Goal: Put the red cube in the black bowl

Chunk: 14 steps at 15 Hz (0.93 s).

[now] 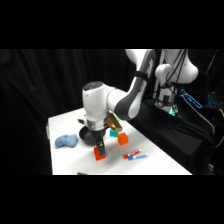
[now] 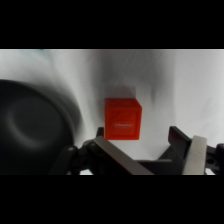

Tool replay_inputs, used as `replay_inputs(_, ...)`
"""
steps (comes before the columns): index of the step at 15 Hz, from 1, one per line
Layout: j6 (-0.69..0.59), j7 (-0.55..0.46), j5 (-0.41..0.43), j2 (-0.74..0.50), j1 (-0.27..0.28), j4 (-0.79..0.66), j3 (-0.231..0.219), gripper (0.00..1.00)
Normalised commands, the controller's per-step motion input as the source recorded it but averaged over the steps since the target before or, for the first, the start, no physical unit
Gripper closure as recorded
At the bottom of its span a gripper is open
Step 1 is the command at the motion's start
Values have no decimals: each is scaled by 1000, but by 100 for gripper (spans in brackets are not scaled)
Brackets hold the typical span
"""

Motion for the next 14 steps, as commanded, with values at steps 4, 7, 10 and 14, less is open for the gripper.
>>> replay_inputs(4,216,185,-109,77,128,7,-143,0)
replay_inputs(7,224,182,-95,86,140,-4,-123,0)
replay_inputs(10,230,146,-61,91,110,-21,-105,0)
replay_inputs(14,234,114,-31,71,103,-30,-99,0)
